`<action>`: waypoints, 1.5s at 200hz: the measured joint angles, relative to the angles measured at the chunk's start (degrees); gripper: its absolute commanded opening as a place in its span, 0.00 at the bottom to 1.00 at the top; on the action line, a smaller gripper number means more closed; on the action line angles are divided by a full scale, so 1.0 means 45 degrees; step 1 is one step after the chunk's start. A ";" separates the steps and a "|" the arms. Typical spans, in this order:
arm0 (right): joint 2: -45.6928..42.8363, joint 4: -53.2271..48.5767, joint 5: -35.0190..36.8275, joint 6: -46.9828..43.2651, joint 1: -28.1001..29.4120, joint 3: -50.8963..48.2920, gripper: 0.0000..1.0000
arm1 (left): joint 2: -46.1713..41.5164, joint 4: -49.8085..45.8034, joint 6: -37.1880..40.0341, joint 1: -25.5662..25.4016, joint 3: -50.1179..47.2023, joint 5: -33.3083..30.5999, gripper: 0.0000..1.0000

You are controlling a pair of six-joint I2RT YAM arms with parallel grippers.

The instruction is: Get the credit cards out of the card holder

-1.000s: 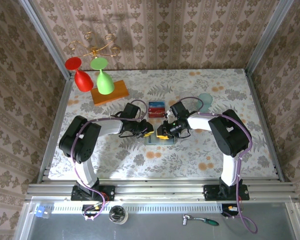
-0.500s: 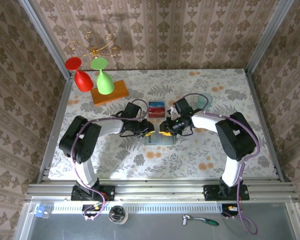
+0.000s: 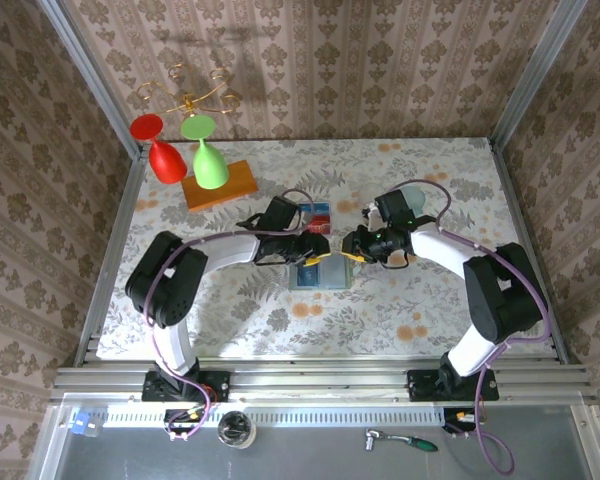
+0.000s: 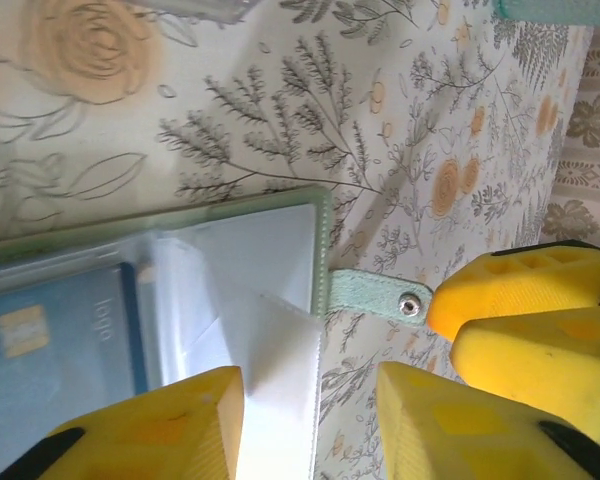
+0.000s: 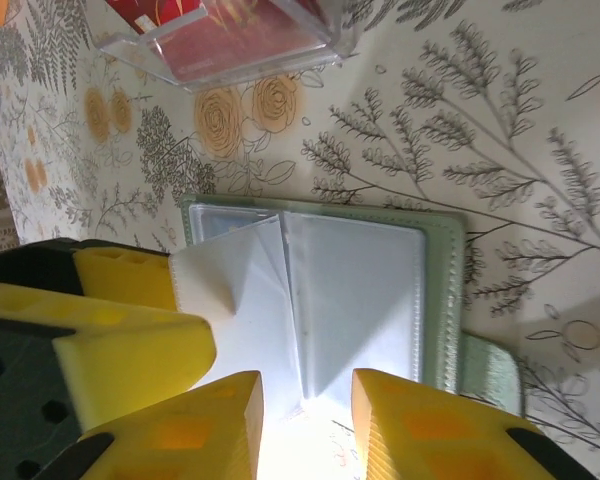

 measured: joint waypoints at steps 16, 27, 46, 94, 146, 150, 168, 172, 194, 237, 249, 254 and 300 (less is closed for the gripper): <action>-0.0214 -0.0087 0.0092 -0.0097 -0.0131 -0.0049 0.32 | 0.0408 -0.0015 -0.0019 -0.0131 0.0364 0.0000 0.44; -0.0335 -0.0131 0.0126 -0.0146 -0.0219 -0.0078 0.32 | 0.0612 -0.0083 -0.0019 -0.0189 0.0529 0.0005 0.44; -0.0495 -0.0155 0.0131 -0.0214 -0.0335 -0.0170 0.32 | 0.0962 -0.0204 -0.0019 -0.0272 0.0869 0.0049 0.45; -0.0563 -0.0272 0.0126 -0.0272 -0.0408 -0.0437 0.32 | 0.1394 -0.0321 -0.0015 -0.0325 0.1185 0.0175 0.45; -0.0563 0.0058 -0.0049 0.0121 -0.0379 -0.0597 0.31 | 0.1185 0.0165 -0.0019 -0.0034 0.0719 0.0228 0.45; -0.0563 0.0097 -0.0078 0.0136 -0.0369 -0.0597 0.31 | 0.1127 0.0228 -0.0019 0.0029 0.0607 0.0228 0.45; -0.0495 0.0262 -0.0131 0.0306 -0.0214 -0.0593 0.31 | 0.0767 0.0418 -0.0015 0.0257 0.0209 0.0228 0.45; -0.0466 0.0267 -0.0136 0.0325 -0.0175 -0.0578 0.31 | 0.0670 0.0466 -0.0015 0.0311 0.0121 0.0228 0.45; -0.0126 0.0306 -0.0131 0.0413 0.0175 -0.0418 0.31 | 0.0131 0.0748 -0.0015 0.0597 -0.0418 0.0228 0.45; 0.0559 0.0359 -0.0121 0.0670 0.0879 0.0146 0.30 | -0.0583 0.1025 -0.0010 0.1214 -0.1472 0.0223 0.42; 0.0777 0.0359 -0.0121 0.0709 0.1107 0.0345 0.30 | -0.0738 0.1001 -0.0005 0.1384 -0.1787 0.0219 0.40; 0.0884 0.0364 -0.0121 0.0733 0.1200 0.0442 0.30 | -0.0816 0.0981 0.0000 0.1462 -0.1928 0.0209 0.39; 0.1846 0.0491 -0.0121 0.0981 0.1933 0.1064 0.29 | -0.1219 0.0855 0.0228 0.1836 -0.2560 0.0107 0.23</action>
